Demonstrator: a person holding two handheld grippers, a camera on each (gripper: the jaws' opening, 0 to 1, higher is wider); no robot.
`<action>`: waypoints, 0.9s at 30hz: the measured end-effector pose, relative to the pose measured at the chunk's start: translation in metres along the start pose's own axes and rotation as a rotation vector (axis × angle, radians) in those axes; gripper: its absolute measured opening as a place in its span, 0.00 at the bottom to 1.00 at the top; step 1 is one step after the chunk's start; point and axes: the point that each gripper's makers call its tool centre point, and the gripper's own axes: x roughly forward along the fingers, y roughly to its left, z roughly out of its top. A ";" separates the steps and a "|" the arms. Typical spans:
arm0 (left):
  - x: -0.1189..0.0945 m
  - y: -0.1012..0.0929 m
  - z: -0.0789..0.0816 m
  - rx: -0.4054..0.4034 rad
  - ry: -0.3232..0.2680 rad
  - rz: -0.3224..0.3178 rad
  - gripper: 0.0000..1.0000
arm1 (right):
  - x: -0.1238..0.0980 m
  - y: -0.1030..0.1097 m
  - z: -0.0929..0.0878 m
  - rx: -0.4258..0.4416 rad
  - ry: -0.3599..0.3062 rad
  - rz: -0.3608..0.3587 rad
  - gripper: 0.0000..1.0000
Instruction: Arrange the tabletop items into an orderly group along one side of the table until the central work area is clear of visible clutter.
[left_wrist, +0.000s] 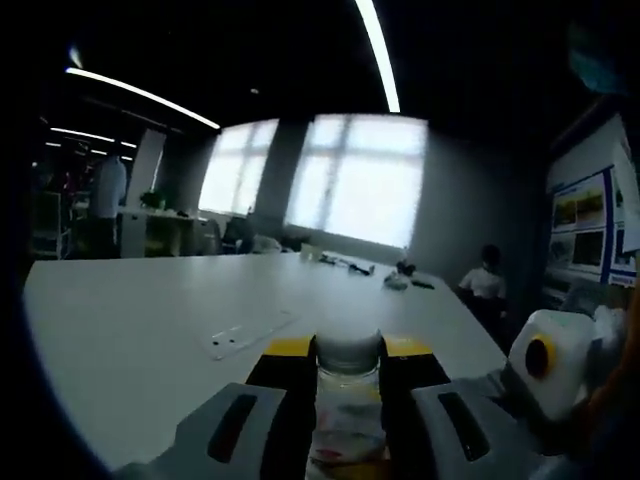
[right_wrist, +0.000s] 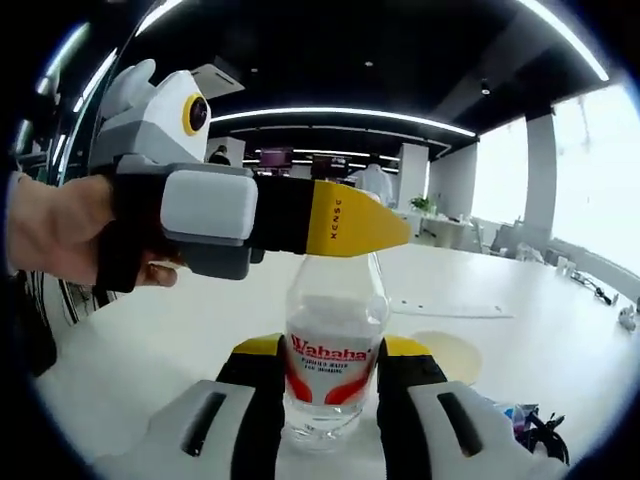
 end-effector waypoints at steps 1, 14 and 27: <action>0.000 0.002 0.000 -0.001 -0.001 -0.003 0.19 | 0.001 0.000 0.000 -0.011 0.000 -0.003 0.31; 0.004 0.006 -0.002 0.005 -0.020 -0.025 0.20 | 0.008 -0.007 -0.003 -0.060 -0.031 -0.036 0.32; 0.006 0.003 -0.001 0.011 -0.032 -0.039 0.20 | 0.008 -0.009 -0.003 -0.064 -0.068 -0.062 0.32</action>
